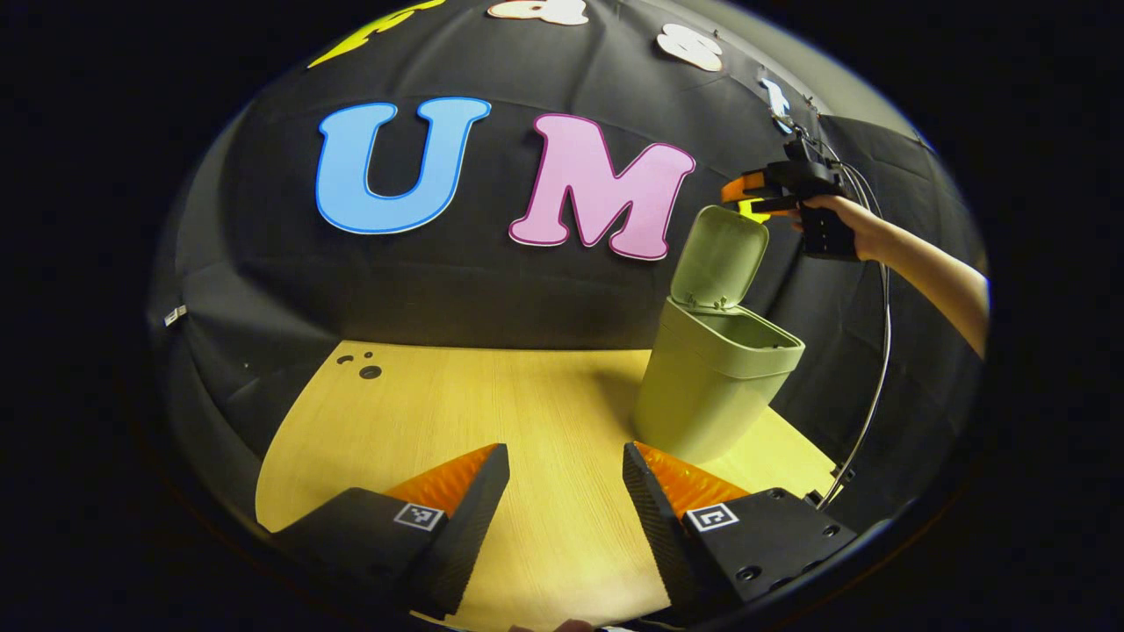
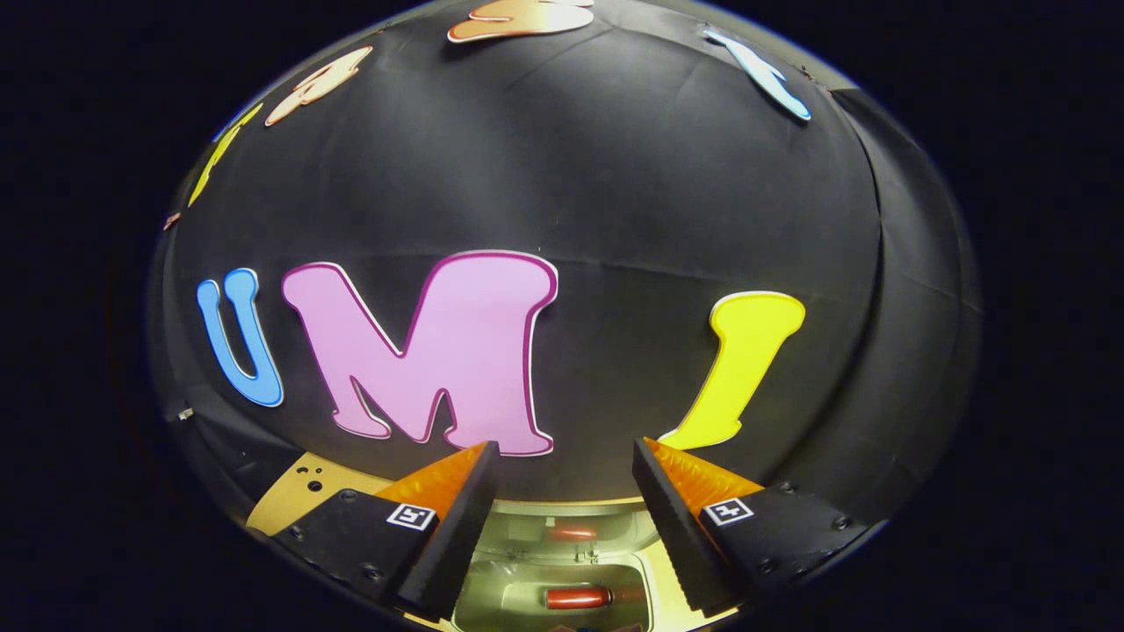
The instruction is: Press the lid of the desktop garbage bin to open it, pick up the crumpled paper on the desktop and throw it into the bin, then pick up the pop can on the desktop and drop it into the bin, and finally close the garbage bin lid.
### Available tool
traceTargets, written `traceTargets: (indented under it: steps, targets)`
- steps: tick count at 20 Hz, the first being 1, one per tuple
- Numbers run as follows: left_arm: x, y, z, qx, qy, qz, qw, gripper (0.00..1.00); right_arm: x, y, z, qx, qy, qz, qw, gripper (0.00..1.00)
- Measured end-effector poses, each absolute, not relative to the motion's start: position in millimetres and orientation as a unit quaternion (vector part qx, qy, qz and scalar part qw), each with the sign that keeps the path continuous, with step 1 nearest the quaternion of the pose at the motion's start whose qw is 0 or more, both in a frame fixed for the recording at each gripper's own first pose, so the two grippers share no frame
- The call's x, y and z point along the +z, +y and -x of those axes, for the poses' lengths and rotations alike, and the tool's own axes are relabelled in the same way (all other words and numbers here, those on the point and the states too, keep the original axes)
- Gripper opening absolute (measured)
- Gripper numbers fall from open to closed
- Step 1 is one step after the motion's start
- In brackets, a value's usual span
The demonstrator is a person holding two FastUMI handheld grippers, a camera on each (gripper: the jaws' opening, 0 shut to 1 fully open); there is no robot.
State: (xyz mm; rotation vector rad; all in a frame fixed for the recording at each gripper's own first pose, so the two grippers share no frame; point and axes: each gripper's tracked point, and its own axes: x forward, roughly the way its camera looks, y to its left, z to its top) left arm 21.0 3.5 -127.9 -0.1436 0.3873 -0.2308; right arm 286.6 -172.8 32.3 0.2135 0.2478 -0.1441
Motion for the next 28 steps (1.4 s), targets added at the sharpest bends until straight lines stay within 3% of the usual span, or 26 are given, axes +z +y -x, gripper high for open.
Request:
traceTargets:
  steps: [6, 12, 28]
  targets:
    - [-126, 0, -30, -0.106, 0.19, 0.069, 0.974, 0.85, 19, -174, -300, -0.062, 0.145, -0.141, 0.977, 0.94]
    - [-128, -10, -32, -0.109, 0.192, 0.073, 0.973, 0.85, 13, -163, -273, -0.035, 0.155, -0.109, 0.981, 0.94]
    - [-127, -24, -31, -0.117, 0.191, 0.066, 0.972, 0.85, -56, -121, -189, -0.028, 0.159, -0.103, 0.981, 0.96]
